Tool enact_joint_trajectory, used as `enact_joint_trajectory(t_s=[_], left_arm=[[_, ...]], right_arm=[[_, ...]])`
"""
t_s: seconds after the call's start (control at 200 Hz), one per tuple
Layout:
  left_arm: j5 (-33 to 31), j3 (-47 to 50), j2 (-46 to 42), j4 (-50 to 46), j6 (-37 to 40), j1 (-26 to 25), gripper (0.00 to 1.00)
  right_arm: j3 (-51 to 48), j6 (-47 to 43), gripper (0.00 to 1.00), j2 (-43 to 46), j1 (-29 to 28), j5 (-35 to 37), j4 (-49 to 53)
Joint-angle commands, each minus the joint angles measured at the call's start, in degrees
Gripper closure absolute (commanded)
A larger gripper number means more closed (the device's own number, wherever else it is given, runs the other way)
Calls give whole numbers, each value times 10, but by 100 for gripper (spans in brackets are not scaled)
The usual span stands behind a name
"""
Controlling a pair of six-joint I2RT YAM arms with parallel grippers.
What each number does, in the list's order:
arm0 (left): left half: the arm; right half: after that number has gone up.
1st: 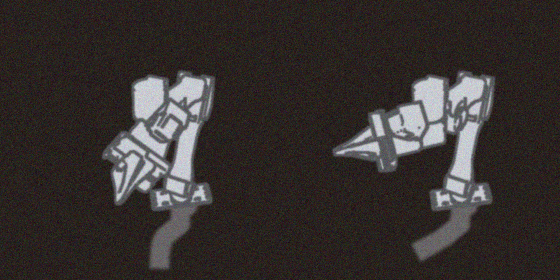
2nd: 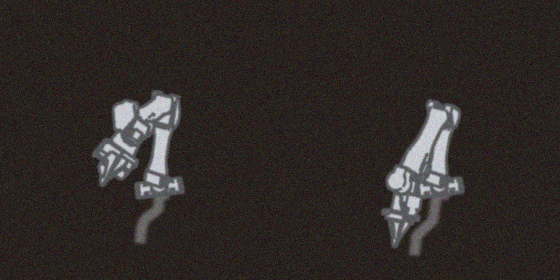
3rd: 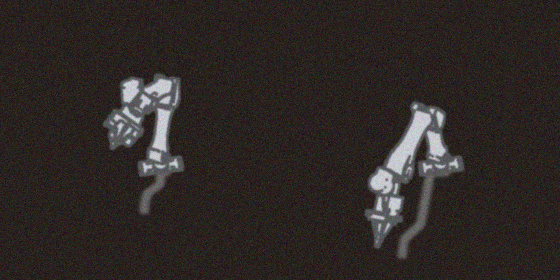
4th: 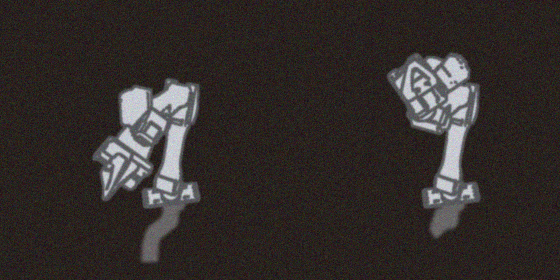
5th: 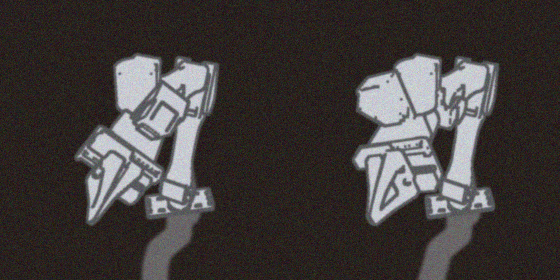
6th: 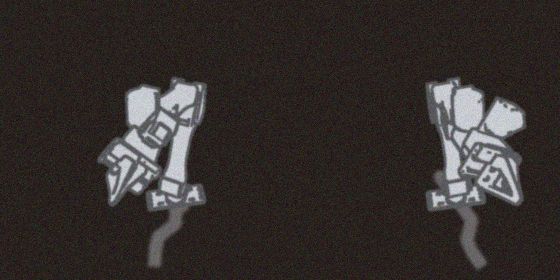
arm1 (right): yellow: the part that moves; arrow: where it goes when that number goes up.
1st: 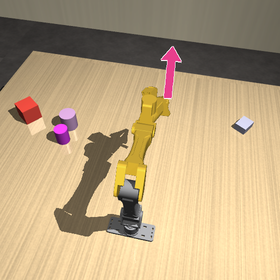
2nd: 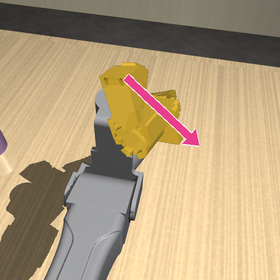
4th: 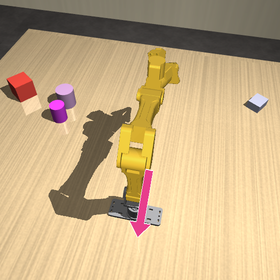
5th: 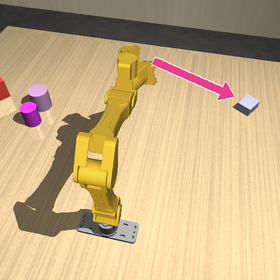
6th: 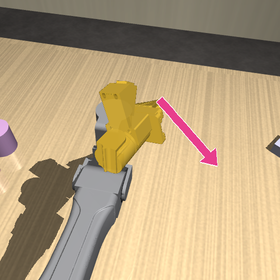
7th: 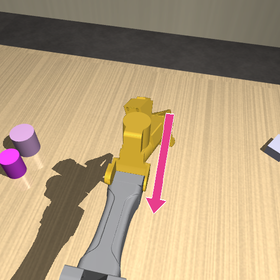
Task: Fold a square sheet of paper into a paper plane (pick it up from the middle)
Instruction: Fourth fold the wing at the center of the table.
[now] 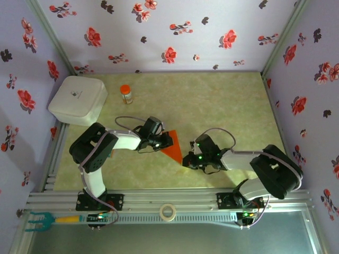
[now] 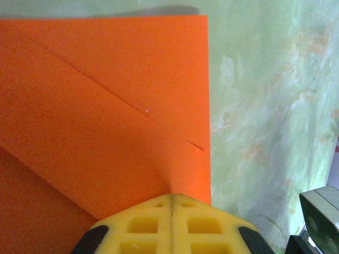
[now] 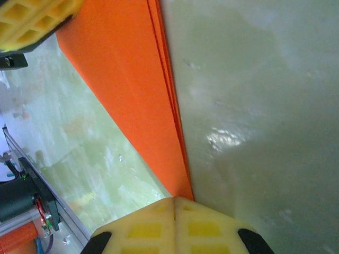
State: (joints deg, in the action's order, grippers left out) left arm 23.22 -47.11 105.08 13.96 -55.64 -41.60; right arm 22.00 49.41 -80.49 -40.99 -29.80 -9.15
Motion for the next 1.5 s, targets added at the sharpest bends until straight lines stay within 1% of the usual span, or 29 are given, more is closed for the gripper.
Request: enact_joint_trajectory(t_s=[0.0, 0.105, 0.195, 0.305, 0.415, 0.54, 0.63, 0.715, 0.84, 0.97, 1.06, 1.26, 1.375, 1.495], left_arm=[[-31, 14, 24, -21, -5, 7, 98], [-31, 16, 20, -21, -5, 8, 98], [-31, 19, 19, -15, -8, 7, 98], [-29, 19, 17, -11, -11, 7, 98], [-28, 17, 18, -11, -11, 7, 98], [-27, 24, 17, -4, -15, 7, 98], [-24, 23, 20, -1, -16, 7, 98], [-25, 23, 21, 1, -17, 7, 98], [-24, 23, 20, 0, -17, 7, 98], [-27, 26, 17, -2, -17, 8, 98], [-30, 26, 21, -1, -17, 10, 98], [-30, 26, 19, -3, -19, 12, 98], [-31, 30, 18, 3, -23, 12, 99], [-29, 32, 17, 14, -30, 12, 98]], right_arm=[[-3, 7, 99, 26, -6, 26, 94], [41, -17, 99, 68, -6, 43, 150], [83, -38, 99, 74, -4, 55, 174], [125, -49, 98, 28, 1, 45, 154], [168, -45, 98, -45, 1, 28, 127], [189, -44, 98, -100, 1, 27, 96], [206, -47, 98, -129, 4, 27, 92], [207, -51, 98, -152, 6, 23, 85], [180, -47, 98, -165, 9, 13, 71], [127, -30, 98, -128, 9, 0, 50], [99, -25, 98, -102, 8, -19, 53], [27, -7, 97, -21, 4, -9, 81], [15, 0, 97, 16, 4, 10, 105], [33, -2, 95, 48, 4, 31, 138]])
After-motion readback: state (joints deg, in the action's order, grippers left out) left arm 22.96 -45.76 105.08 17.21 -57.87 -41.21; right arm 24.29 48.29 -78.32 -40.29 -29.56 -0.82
